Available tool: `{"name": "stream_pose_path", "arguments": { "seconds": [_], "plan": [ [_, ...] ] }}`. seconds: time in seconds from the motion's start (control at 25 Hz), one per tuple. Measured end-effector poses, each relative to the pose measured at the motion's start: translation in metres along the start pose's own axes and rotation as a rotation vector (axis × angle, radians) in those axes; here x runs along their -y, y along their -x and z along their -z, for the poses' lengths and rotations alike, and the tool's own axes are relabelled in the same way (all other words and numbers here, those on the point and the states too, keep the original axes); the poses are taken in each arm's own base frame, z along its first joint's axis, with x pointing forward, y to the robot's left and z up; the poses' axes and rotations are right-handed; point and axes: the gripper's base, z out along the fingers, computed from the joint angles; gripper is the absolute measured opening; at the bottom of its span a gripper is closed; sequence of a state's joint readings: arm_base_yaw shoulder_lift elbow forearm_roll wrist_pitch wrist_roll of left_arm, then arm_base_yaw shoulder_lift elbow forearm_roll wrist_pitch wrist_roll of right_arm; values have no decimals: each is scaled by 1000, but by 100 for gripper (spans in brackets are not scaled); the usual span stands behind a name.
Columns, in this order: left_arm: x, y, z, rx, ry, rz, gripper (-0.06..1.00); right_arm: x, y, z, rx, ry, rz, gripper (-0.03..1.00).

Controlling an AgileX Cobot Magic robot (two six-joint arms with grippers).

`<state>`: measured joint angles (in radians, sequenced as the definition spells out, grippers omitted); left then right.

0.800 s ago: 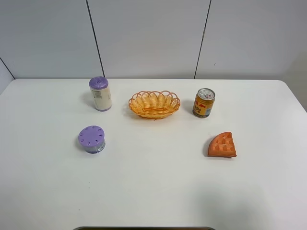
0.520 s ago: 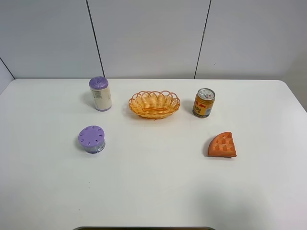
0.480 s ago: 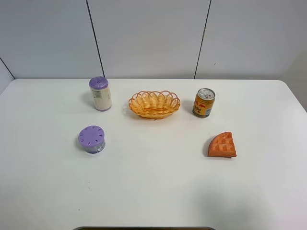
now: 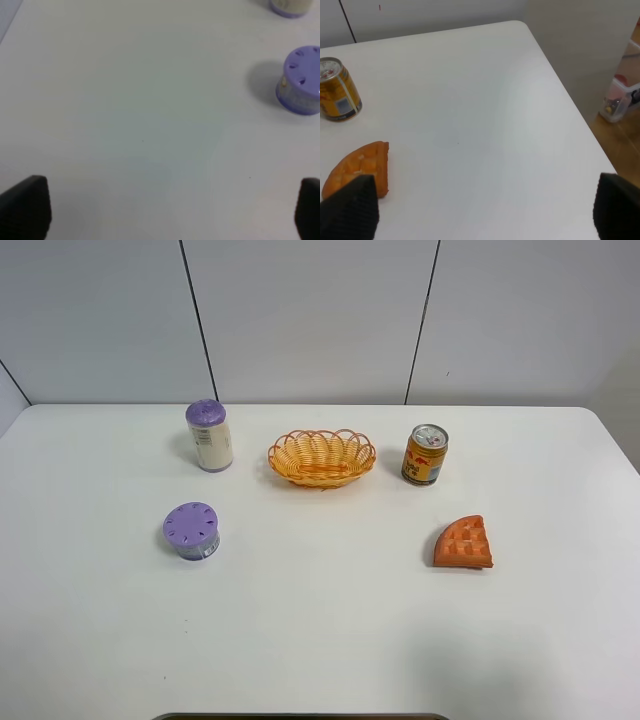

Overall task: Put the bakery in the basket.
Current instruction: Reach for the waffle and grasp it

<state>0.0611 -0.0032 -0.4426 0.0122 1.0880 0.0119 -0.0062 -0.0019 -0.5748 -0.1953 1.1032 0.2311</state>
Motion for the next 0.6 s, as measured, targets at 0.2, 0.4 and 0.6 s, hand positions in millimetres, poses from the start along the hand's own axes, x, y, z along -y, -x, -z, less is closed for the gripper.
{"name": "stream_pose_path", "arguments": {
  "seconds": [0.2,0.4,0.6],
  "plan": [
    [0,0,0,0,0,0,99,-4,15,-12,-97,-14,20,84],
    [0,0,0,0,0,0,99,-14,48,-36,-235,-24,83,84],
    [0,0,0,0,0,0,99,-30,81,-61,-340,34,103,84]
  ]
}}
